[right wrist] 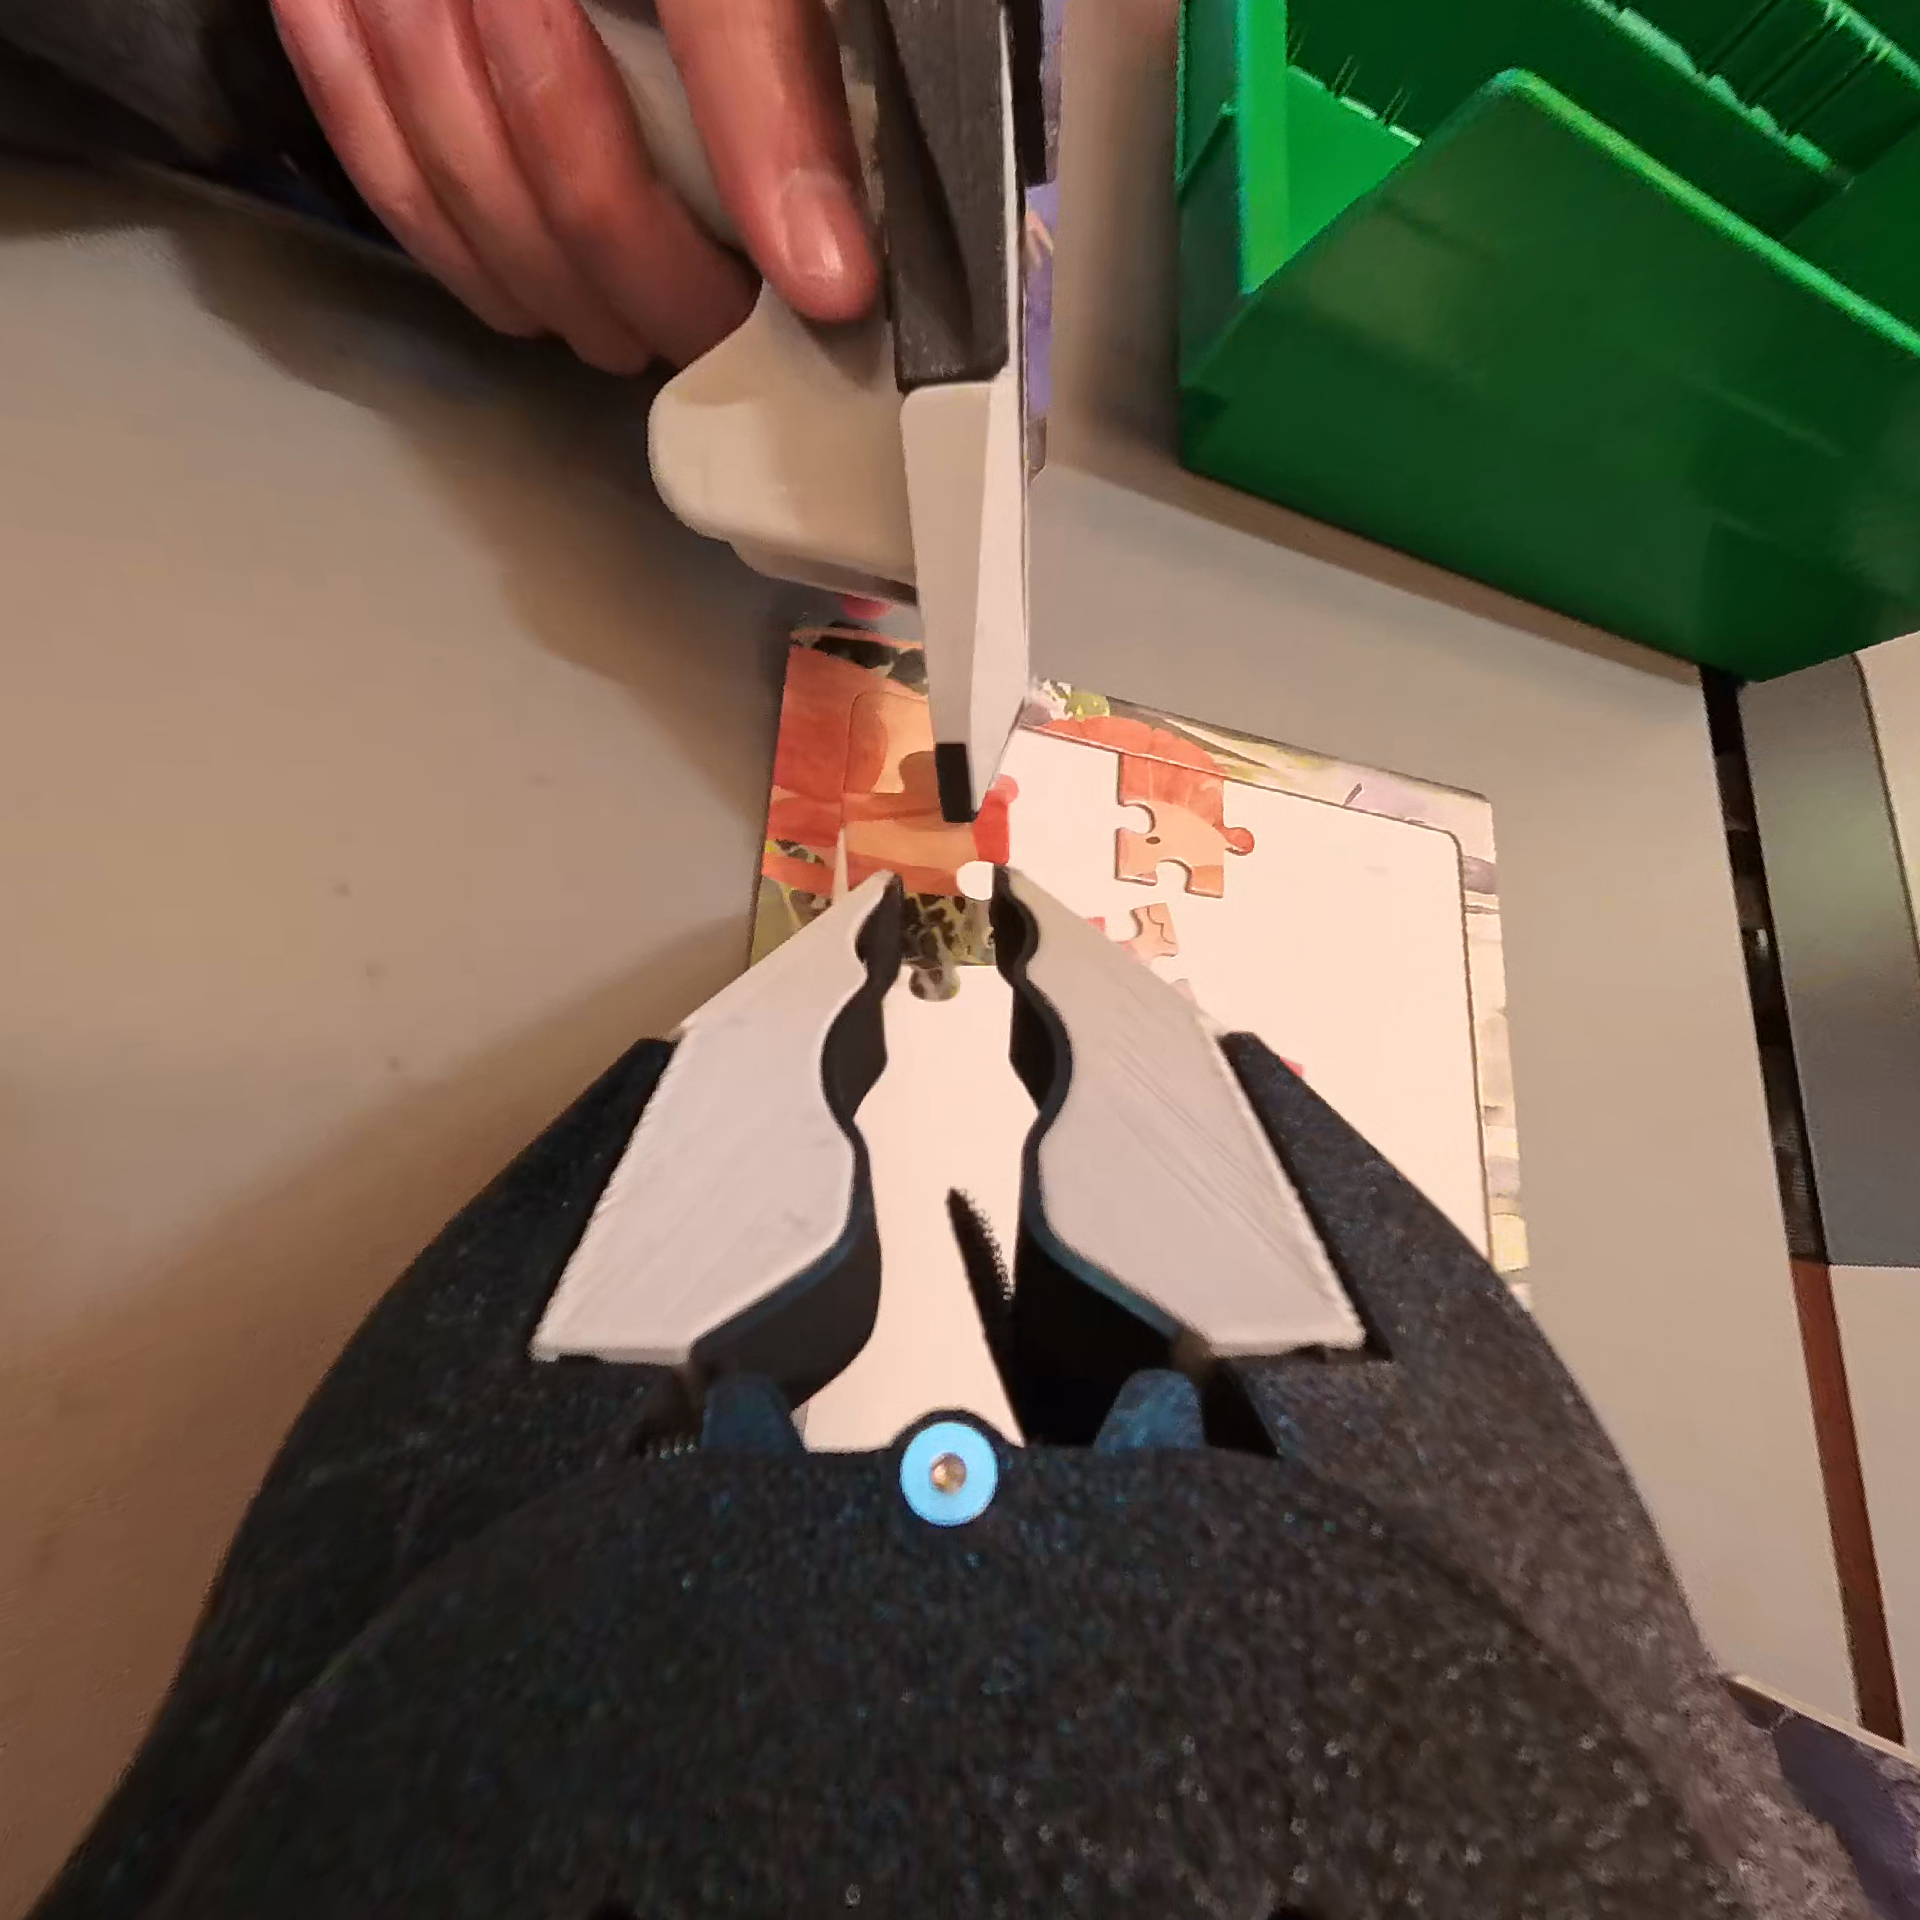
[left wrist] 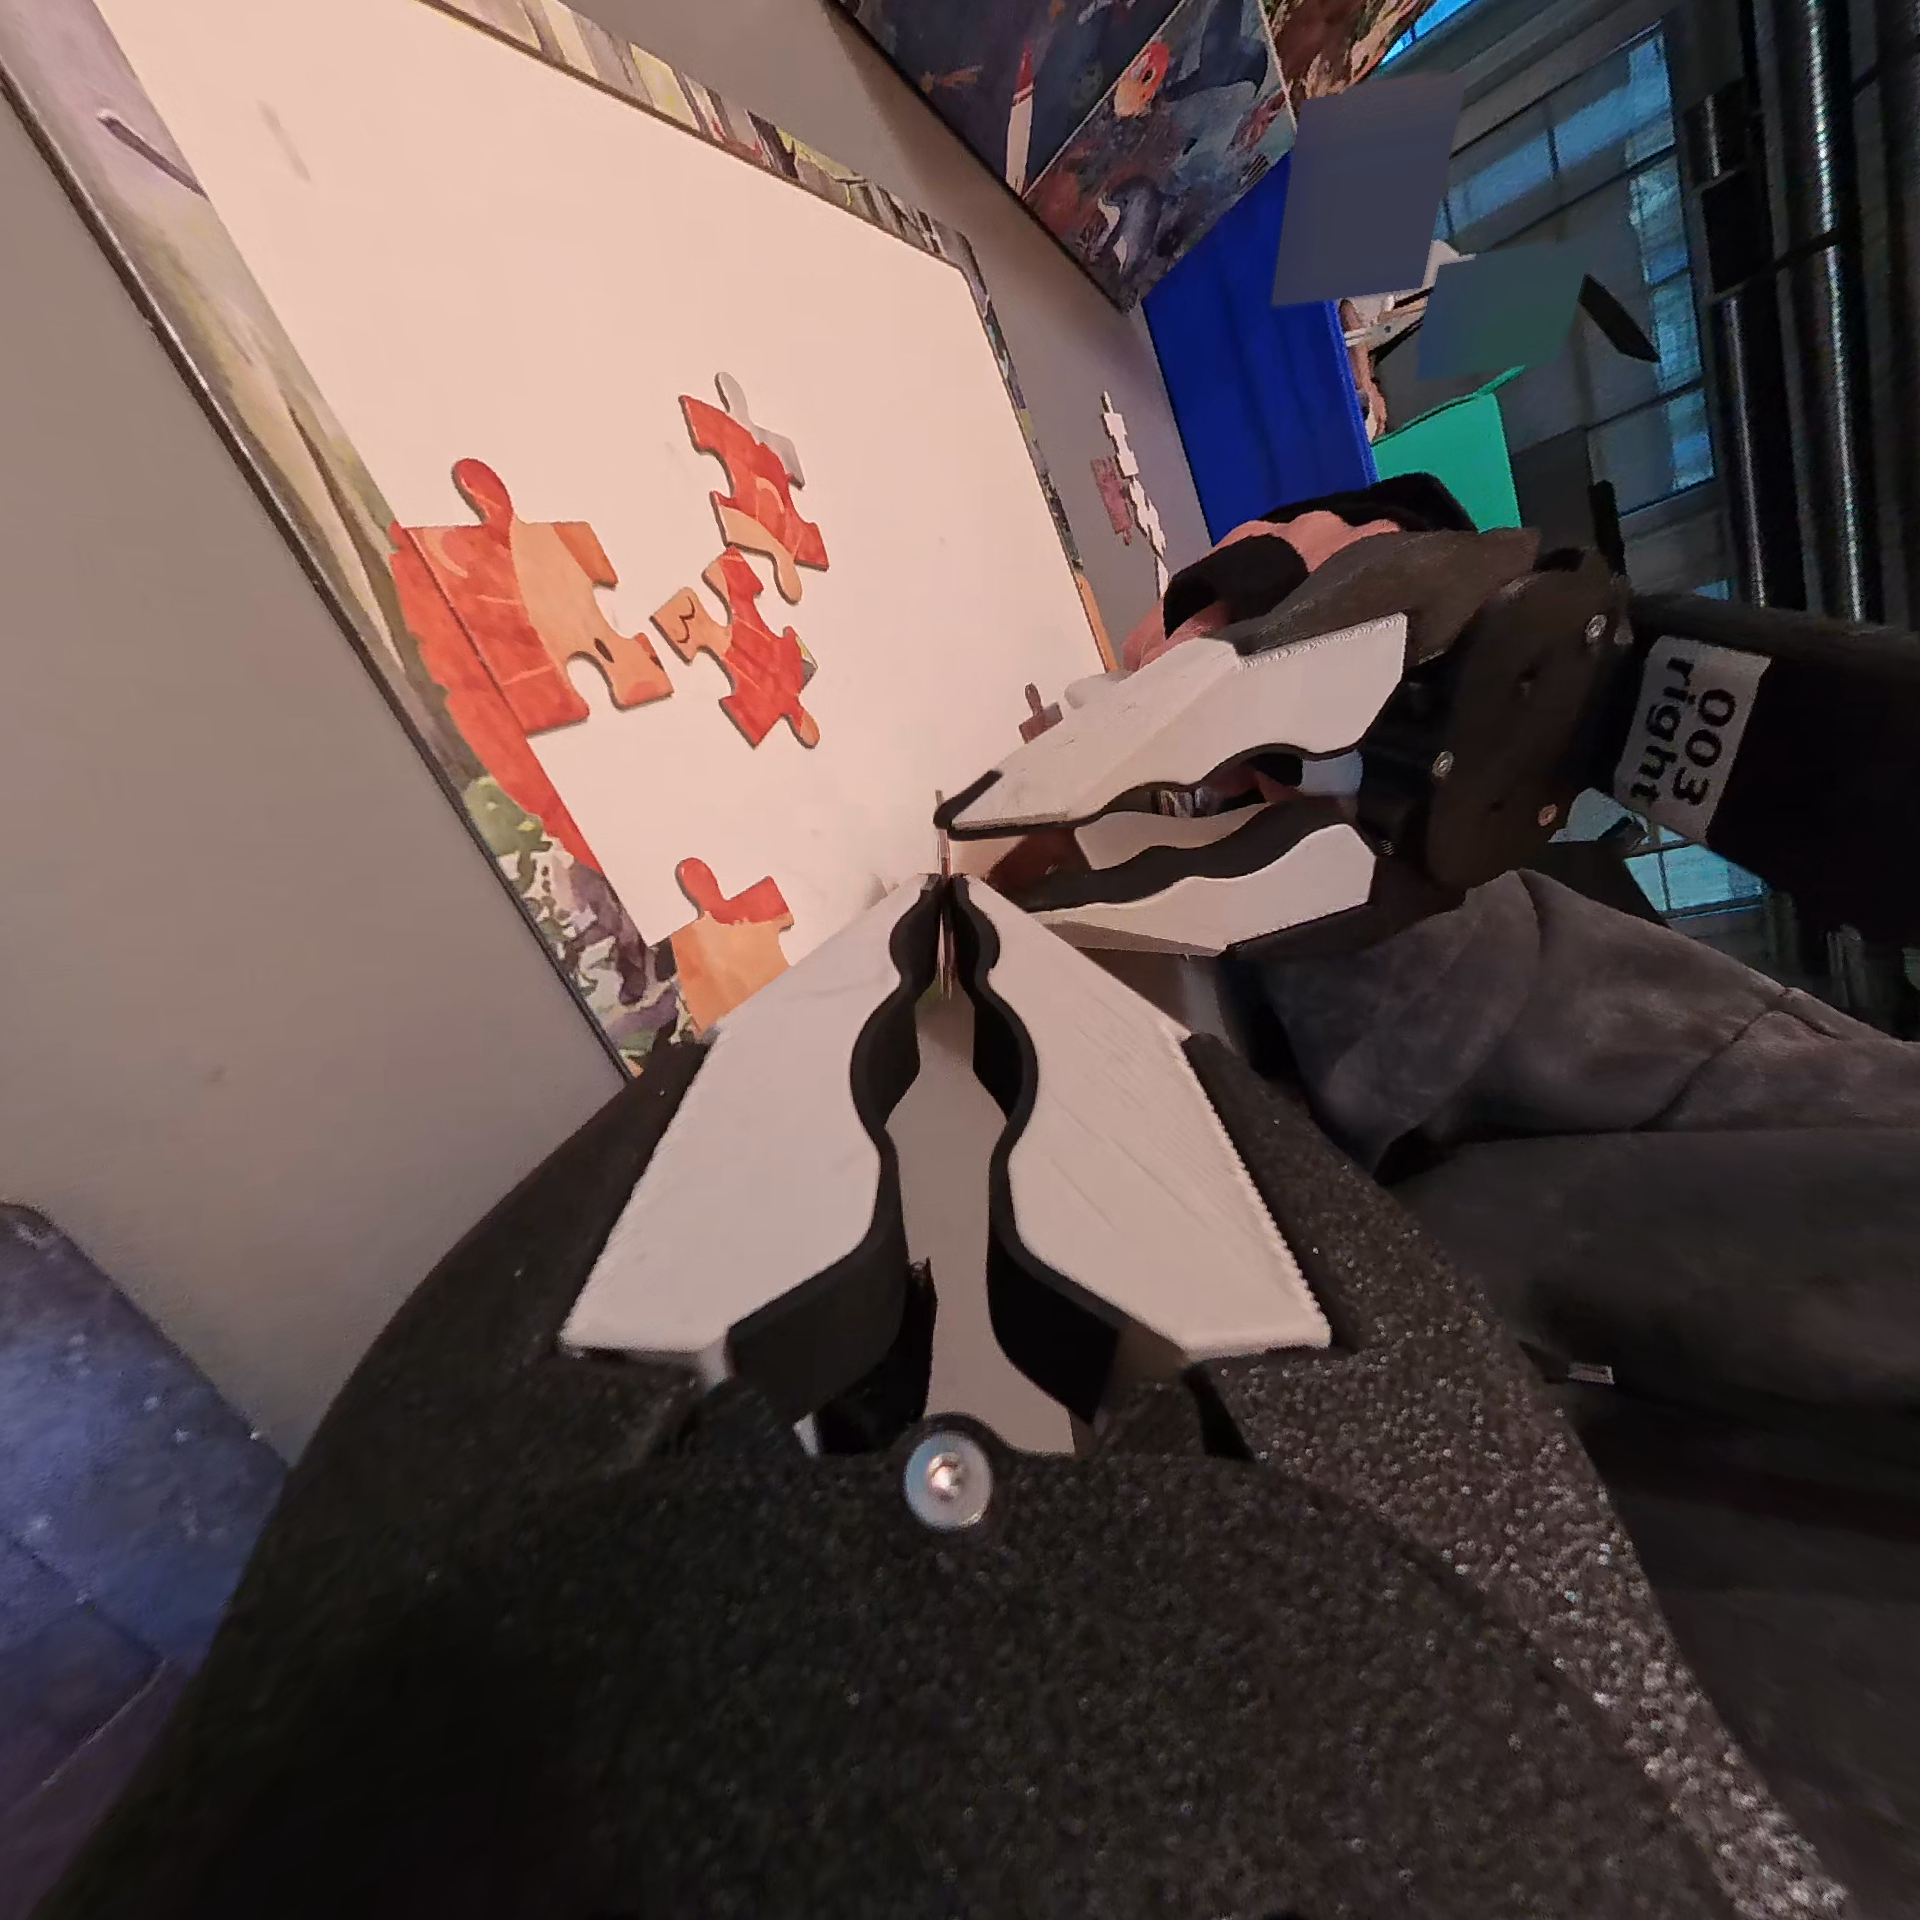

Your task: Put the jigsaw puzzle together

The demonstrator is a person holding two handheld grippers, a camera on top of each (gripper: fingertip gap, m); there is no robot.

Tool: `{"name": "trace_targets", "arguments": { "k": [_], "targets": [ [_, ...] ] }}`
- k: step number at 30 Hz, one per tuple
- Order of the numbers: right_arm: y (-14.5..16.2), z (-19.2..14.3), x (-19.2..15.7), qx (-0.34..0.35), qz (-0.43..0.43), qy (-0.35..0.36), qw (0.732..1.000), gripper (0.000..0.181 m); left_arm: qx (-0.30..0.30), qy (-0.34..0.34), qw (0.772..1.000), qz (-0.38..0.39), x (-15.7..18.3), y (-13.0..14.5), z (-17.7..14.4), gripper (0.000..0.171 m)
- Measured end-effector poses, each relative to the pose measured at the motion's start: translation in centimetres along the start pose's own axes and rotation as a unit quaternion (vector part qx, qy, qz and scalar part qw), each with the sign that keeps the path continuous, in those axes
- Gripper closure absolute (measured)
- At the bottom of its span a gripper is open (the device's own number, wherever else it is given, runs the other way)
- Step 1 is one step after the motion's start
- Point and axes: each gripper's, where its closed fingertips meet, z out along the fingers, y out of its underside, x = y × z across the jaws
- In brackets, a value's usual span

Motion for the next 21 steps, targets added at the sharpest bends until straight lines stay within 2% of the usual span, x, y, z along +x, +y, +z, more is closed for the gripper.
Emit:
{"name": "trace_targets", "arguments": {
  "k": [2,4,9,13,15,18,21],
  "targets": [
    [0.3,0.0,-0.8,-0.013,0.019,-0.031,0.999,0.153,-0.006,-0.004,1.0,0.001,-0.1,0.2,0.2,0.171],
    [0.4,0.1,-0.9,-0.022,0.033,-0.04,0.998,0.151,-0.009,-0.008,1.0,0.001,-0.3,0.3,0.4,0.171],
    [0.8,0.5,-0.9,-0.026,0.041,-0.045,0.998,0.159,-0.021,-0.049,0.998,0.017,-1.3,0.5,0.5,0.17],
    [0.7,0.3,-0.7,-0.016,0.059,-0.053,0.997,0.18,-0.031,-0.058,0.997,0.031,-1.4,0.8,0.5,0.169],
    [0.5,0.2,-0.5,-0.008,0.07,-0.055,0.996,0.181,-0.032,-0.073,0.996,0.037,-1.7,0.8,0.6,0.168],
    [0.5,0.1,-0.3,-0.004,0.087,-0.059,0.994,0.181,-0.032,-0.104,0.993,0.054,-2.3,0.6,0.3,0.148],
    [0.9,0.1,0.4,-0.009,0.104,-0.052,0.993,0.181,-0.02,-0.112,0.991,0.074,-1.8,-0.1,-0.5,0.144]
  ]
}}
